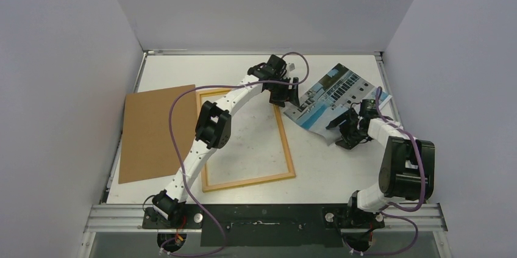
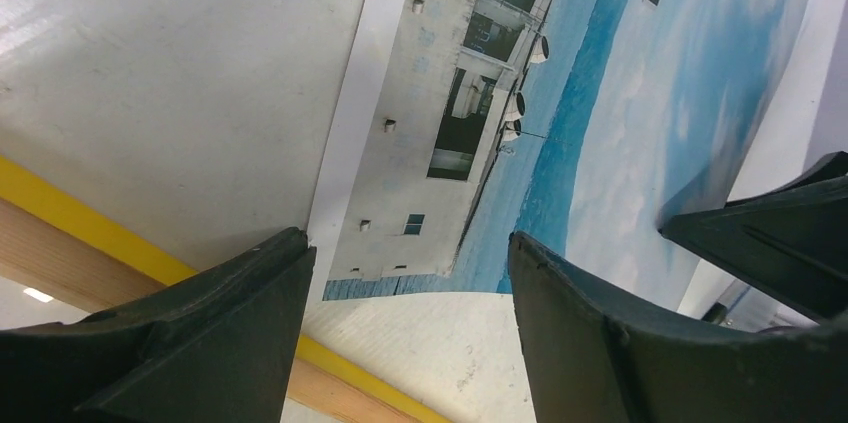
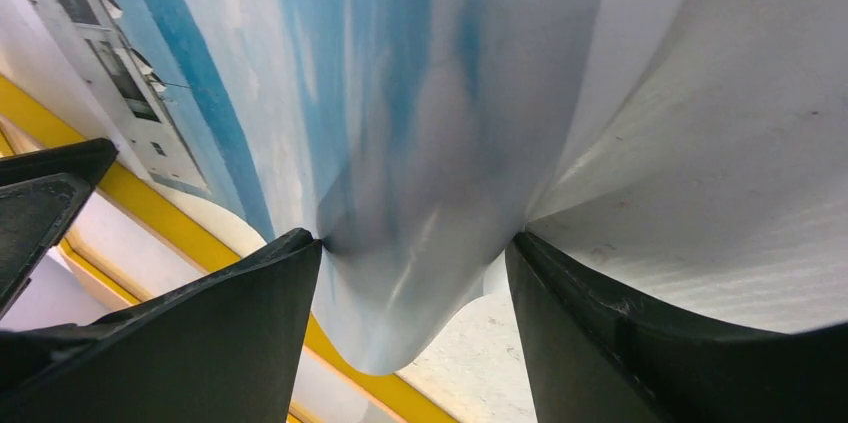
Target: Put the photo into the frame
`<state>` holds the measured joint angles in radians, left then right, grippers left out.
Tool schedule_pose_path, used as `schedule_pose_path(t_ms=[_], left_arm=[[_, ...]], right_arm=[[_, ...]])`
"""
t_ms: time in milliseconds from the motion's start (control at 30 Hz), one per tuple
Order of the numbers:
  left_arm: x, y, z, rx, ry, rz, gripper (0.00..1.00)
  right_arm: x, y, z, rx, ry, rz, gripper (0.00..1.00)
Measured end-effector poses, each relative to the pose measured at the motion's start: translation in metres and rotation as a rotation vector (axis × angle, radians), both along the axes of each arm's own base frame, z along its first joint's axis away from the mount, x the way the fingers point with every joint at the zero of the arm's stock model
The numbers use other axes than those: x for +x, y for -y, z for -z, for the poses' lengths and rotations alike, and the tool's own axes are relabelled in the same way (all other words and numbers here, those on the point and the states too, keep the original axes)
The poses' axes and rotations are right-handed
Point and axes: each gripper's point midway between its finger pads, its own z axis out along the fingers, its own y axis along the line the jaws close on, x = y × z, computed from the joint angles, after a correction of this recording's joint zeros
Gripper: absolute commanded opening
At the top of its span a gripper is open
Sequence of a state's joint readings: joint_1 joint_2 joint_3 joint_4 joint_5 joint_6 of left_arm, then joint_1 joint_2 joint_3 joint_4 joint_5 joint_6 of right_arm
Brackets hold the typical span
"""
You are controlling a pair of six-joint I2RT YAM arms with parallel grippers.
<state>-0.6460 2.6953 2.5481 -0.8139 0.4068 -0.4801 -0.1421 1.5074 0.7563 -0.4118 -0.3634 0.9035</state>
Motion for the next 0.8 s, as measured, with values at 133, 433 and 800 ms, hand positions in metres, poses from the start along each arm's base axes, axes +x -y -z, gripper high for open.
schedule_pose_path(t_ms=[133, 433, 800], left_arm=[[-0.004, 0.001, -0.001, -0.015, -0.027, 0.001, 0.68], [-0.006, 0.002, 0.001, -0.022, -0.041, 0.006, 0.67], [-0.008, 0.005, 0.002, -0.041, -0.057, 0.011, 0.66]], right_arm=[[0.006, -0.004, -0.002, 0.028, 0.039, -0.014, 0.77], [0.030, -0.018, -0.012, 0.108, 0.218, -0.054, 0.94], [0.048, -0.016, -0.017, 0.138, 0.323, 0.014, 0.95]])
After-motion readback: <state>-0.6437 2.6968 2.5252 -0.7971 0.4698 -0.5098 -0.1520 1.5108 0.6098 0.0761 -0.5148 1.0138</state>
